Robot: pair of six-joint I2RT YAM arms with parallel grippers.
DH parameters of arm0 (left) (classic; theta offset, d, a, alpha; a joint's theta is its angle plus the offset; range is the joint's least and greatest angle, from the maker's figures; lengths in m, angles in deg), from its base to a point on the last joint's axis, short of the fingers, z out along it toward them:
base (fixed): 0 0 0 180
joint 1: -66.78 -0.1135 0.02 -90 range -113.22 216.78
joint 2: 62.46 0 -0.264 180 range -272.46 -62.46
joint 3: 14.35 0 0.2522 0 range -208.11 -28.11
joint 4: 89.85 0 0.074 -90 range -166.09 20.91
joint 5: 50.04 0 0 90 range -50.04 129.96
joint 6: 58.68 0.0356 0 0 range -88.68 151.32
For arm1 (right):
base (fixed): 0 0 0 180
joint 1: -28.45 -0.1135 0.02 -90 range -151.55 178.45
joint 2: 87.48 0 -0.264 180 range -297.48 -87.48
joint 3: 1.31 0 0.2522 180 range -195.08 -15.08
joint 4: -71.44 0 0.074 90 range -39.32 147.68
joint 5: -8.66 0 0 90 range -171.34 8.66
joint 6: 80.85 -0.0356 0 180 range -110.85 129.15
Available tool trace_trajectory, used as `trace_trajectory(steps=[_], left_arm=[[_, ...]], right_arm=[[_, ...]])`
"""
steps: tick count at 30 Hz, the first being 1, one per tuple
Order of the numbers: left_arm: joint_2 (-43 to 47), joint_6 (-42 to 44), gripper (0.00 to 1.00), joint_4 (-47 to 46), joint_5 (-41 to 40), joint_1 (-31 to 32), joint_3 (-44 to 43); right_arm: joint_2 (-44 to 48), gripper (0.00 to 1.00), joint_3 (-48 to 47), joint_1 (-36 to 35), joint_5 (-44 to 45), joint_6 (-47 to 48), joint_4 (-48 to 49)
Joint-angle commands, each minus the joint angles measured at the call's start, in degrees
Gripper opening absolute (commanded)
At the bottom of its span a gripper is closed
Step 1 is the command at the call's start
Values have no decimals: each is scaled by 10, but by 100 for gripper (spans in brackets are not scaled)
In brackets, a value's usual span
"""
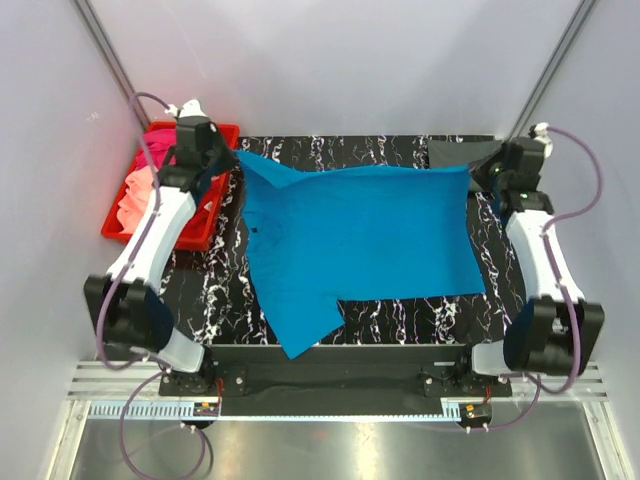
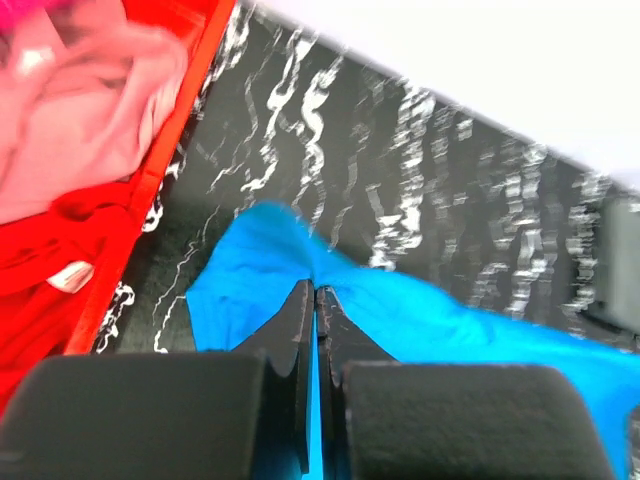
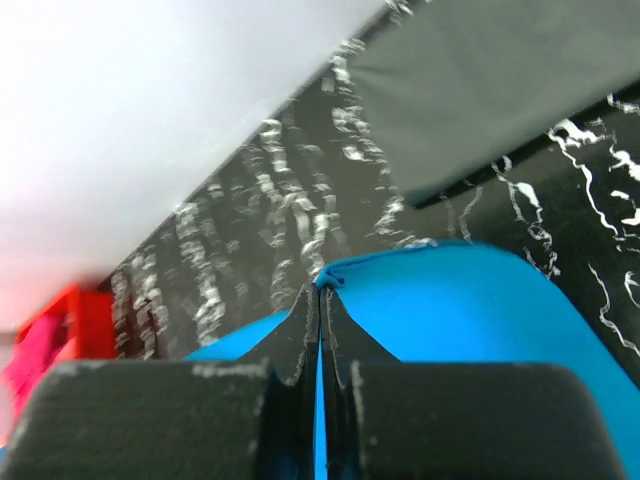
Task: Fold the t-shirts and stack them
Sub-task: Flatten the tshirt out
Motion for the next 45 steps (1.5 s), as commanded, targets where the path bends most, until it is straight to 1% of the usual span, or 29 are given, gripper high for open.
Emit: trace_trajectory(steps=[1,4,6,7,9,11,13,14,16,17,20,21,22,25,26,27,28,29,30,31,32,33,34,35,36,41,42,43,45], left_arm=[[135,11,0,7,-26,2,-61],[221,21,0,34,-46,2,-112],[263,24,0,35,-45,2,-124],[310,24,0,33,-43,2,-129],[356,19,0,34,-35,2,-134],[413,15,0,43,-29,2,-145],[458,12,0,62,-27,2,-156],[471,9,0,66,-28,2,-166],[489,2,0,84,-25,2,-179],[492,6,0,97,-17,2,-207],[463,18,0,182,-13,2,-280],[460,21,0,193,-11,2,-303],[460,24,0,190,-4,2,-300],[453,22,0,158,15,2,-249],[447,24,0,149,33,2,-234],[434,24,0,123,44,2,-194],[425,26,0,110,48,2,-173],[415,27,0,98,62,2,-154],[388,29,0,74,63,2,-116],[375,34,0,61,63,2,-100],[359,36,0,45,63,2,-80],[346,40,0,6,62,2,-64],[321,43,0,-19,62,2,-25],[308,48,0,-43,62,2,-8],[295,52,0,-86,64,2,6],[209,88,0,-230,52,2,113],[196,93,0,-260,53,2,119],[181,99,0,-264,36,2,119],[133,100,0,-267,42,2,112]], right_arm=[[113,0,-117,0,-15,40,-141],[184,0,-185,0,-31,41,-221],[239,0,-220,0,-46,35,-254],[256,0,-235,0,-50,32,-287],[301,0,-276,0,-72,27,-320],[329,0,-309,0,-88,20,-375],[358,0,-371,0,-93,17,-435],[373,0,-415,0,-98,18,-456],[384,0,-458,0,-97,20,-510],[391,0,-499,0,-94,21,-524],[390,0,-556,0,-81,24,-573],[383,0,-581,0,-75,30,-587],[380,0,-584,0,-62,34,-589],[370,0,-520,-1,-25,45,-574],[370,0,-459,-1,0,47,-560],[373,0,-424,-1,5,48,-512],[375,0,-392,-1,14,47,-489],[375,0,-336,-1,14,43,-465],[371,0,-312,-1,14,41,-421],[366,0,-289,-1,14,41,-398],[357,0,-234,-1,15,41,-372],[352,0,-206,-1,14,41,-318],[345,0,-178,-1,14,41,-289],[330,0,-126,-1,14,41,-264],[320,0,-101,-2,14,40,-216],[256,0,47,0,-6,28,-67],[242,0,62,0,-8,26,-27],[227,0,74,0,-9,24,-11],[181,0,96,-1,-5,22,23]])
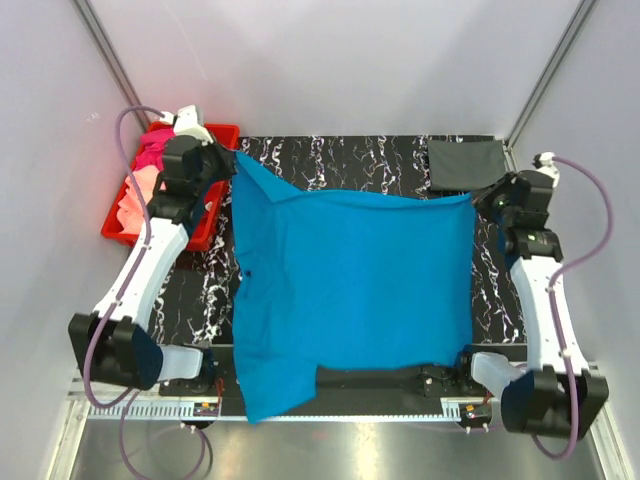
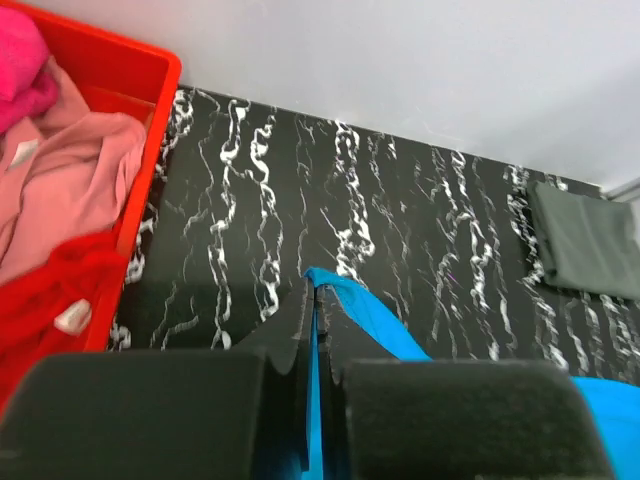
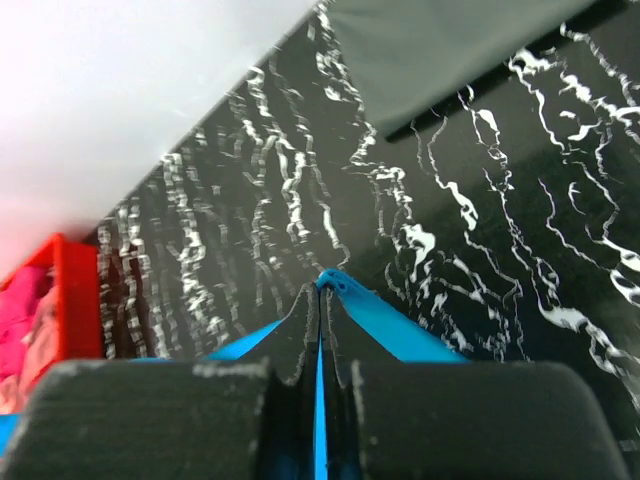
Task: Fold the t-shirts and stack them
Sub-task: Flatten the tshirt out, then fold the tshirt
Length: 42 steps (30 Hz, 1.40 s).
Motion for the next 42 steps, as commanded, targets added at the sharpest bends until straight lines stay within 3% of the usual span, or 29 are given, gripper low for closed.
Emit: trace_trajectory(steps=[1,10,16,29,42], left_arm=[[-32,24,0,-151,-3,-2,-19],[-147,-15,0,-132,-50,-2,0],[-183,-74,0,-69,-52,-3,4],[-142,-122,0,111,-39,-3,5],[-112,-134,0,109,-24,-1,124]], right_arm=[[-45,0,20,0,5,-7,157],[-186,0,100,6,-9,-1,312],[-298,0,51,26,-41,-4,324],[-327,0,16,42,-40,21,276],[-329,0,43,46,-45,24,253]])
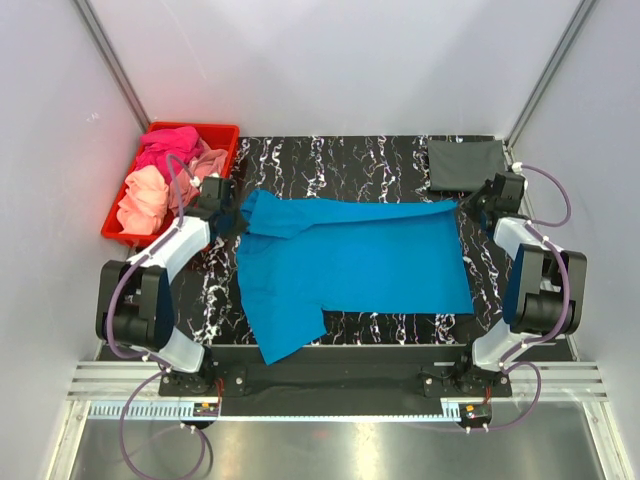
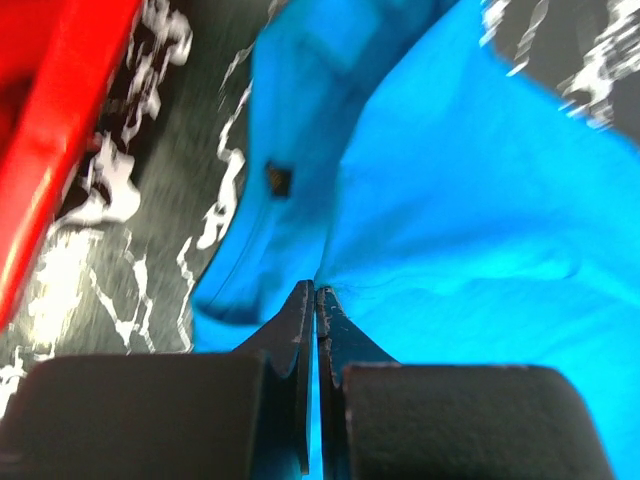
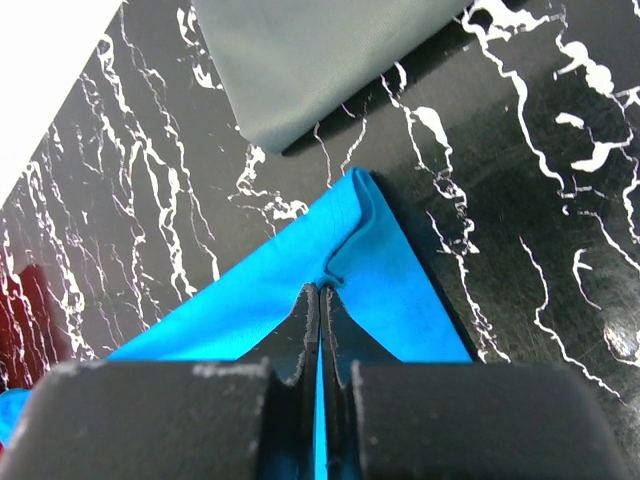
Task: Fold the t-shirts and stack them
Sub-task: Fold the tshirt
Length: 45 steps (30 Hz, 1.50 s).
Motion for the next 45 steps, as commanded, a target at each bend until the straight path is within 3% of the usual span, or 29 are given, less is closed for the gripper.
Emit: trace_trajectory(steps=[1,10,27,45], left_arm=[[25,-3,0,-10,9,-1,15],[0,7,0,16,-29,28,18],[-25,0,0,39,-63,49,38],[6,8,0,95,-118,54,-4]], right_arm=[[14,0,14,4,0,15,-3],[-8,0,34,4,-22,14,-31],[-50,0,-14,6,23,-11,-116],[-13,0,-42,9,34,9,-148]])
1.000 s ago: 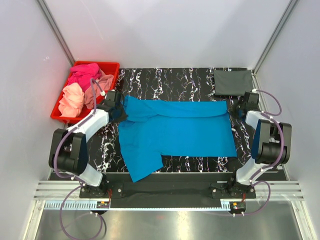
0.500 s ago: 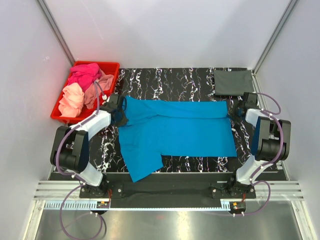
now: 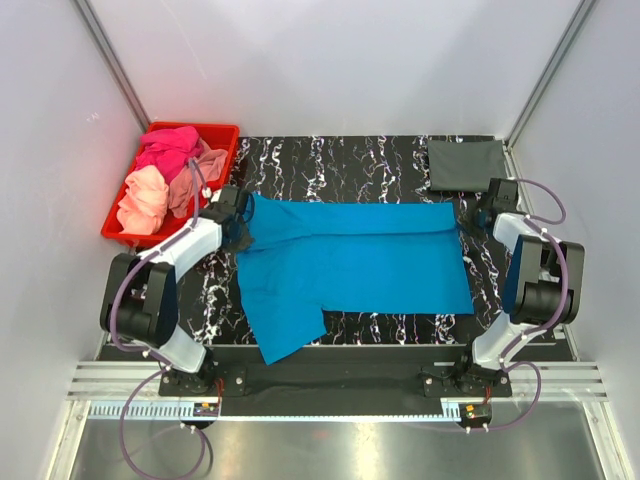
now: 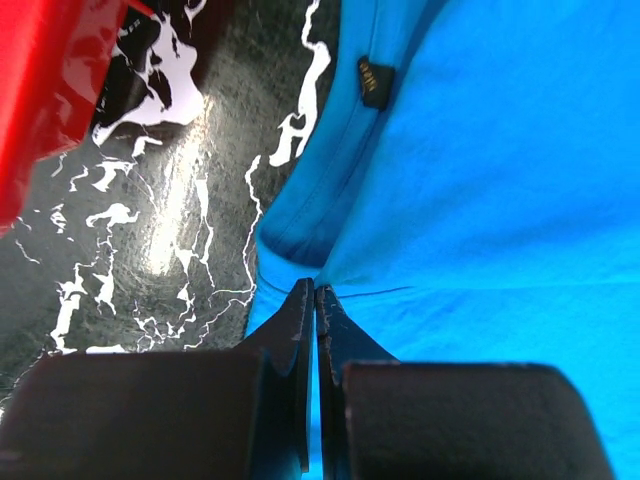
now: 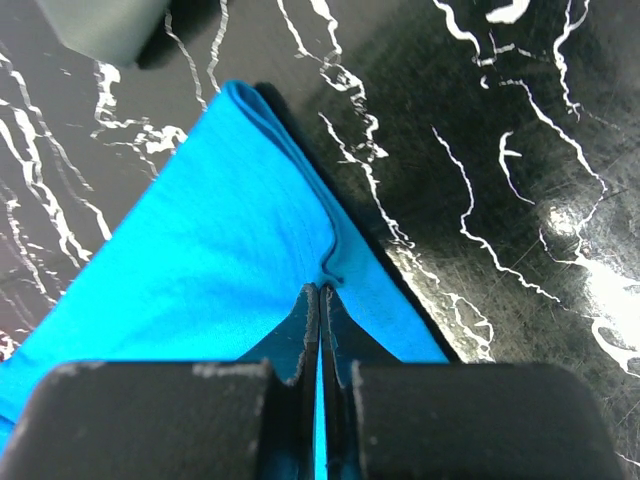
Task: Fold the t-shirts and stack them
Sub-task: Fold the tshirt
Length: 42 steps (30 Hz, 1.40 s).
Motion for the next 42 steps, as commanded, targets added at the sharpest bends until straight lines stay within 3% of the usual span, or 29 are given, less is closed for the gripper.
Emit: trace_trajectory(steps=[1,11,12,13,14,17,21,27,31,34,37,42], left_arm=[[30,7,0,7,-16,1,-19],[20,9,0,-16,46,8,41],[20,10,0,-12,47,8,41],[23,11,1,-9,49,8,40],[32,11,18,-6,56,8,39],[61,17,49,7,85,8,26],[81,54,66,33,146,7,-53],[20,113,69,66,155,-17,-151],[-32,115,63,9,221,-30,-178],[-56,101,56,37,235,-21,-196],[-39,89,56,35,156,-7,-141],[15,95,61,-2,154,-4,-52]], right_arm=[[24,0,-23,5,16,11,-10],[8,0,-9,5,21,5,-21],[9,2,-11,5,19,5,-21],[10,9,-11,5,17,6,-23],[13,16,-16,5,17,7,-25],[23,35,-36,5,20,15,-48],[45,47,-65,5,16,19,-109],[102,57,-82,5,-30,33,-159],[137,53,-75,4,-112,30,-149],[161,49,-63,1,-145,27,-141],[179,49,-46,0,-164,26,-134],[191,49,-21,-30,-203,26,-112]])
